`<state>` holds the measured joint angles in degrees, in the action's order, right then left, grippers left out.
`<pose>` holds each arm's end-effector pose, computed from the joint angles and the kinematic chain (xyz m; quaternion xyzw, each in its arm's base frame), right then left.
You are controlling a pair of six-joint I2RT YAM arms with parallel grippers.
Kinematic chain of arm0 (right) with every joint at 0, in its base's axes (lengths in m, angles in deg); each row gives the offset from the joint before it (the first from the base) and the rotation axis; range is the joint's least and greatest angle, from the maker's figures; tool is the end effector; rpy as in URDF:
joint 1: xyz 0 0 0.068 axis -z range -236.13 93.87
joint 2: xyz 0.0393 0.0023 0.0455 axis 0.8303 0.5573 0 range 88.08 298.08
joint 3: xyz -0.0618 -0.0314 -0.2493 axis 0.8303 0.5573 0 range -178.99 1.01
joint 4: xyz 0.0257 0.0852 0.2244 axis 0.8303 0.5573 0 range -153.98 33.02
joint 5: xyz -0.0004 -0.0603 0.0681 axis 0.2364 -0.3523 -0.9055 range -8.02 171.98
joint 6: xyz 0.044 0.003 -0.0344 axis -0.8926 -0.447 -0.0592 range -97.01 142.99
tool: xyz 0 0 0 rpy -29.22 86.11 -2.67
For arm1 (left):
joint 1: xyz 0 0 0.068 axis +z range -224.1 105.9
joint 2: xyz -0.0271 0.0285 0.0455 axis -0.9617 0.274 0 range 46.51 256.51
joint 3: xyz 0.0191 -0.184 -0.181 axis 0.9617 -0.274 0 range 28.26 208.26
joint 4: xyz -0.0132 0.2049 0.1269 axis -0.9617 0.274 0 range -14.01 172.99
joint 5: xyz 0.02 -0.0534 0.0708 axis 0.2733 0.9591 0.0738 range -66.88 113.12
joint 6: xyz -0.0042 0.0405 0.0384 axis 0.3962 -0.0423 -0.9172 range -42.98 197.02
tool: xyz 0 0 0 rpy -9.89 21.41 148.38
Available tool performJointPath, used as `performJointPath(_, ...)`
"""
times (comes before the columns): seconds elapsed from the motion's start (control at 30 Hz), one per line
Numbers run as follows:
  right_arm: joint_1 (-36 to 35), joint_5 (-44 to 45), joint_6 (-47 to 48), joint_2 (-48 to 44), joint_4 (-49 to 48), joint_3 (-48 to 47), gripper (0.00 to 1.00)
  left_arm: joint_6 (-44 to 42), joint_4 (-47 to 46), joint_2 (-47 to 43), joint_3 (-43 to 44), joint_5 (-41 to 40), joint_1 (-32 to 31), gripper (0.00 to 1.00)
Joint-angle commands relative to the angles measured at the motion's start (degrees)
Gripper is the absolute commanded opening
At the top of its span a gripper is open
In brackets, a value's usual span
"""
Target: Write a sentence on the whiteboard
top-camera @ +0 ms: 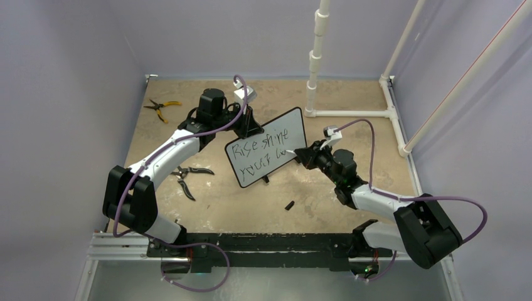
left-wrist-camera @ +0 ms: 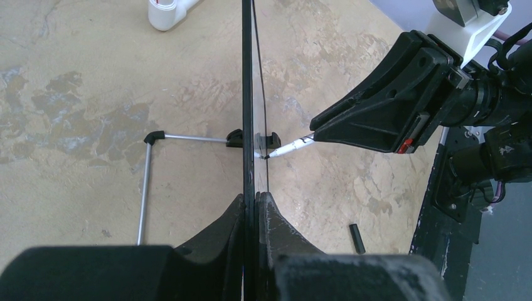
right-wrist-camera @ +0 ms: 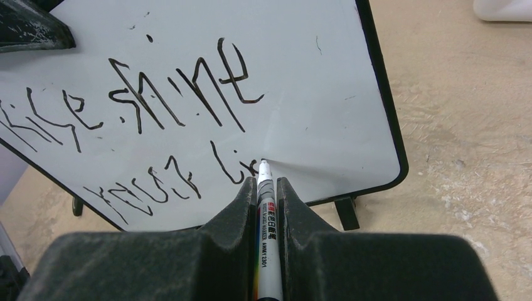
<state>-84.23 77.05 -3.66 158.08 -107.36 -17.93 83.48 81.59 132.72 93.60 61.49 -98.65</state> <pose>0.2042 0.1128 0.1968 -0.0379 0.7517 0.3311 0.5690 0.2875 -0.1576 0.2924 0.2971 0.7658 -0.4021 0.4044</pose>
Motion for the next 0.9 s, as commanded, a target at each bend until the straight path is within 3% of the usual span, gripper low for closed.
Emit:
performJointPath(0.0, 0.1, 2.9, -1.5, 0.1, 0.7, 0.1, 0.00, 0.3, -1.4, -1.7, -0.4, 3.2, -0.7, 0.00)
performJointPath(0.87, 0.1, 0.2, -3.9, 4.0, -1.9, 1.5, 0.00, 0.4, -1.7, -1.8, -0.5, 3.3, -0.8, 0.00)
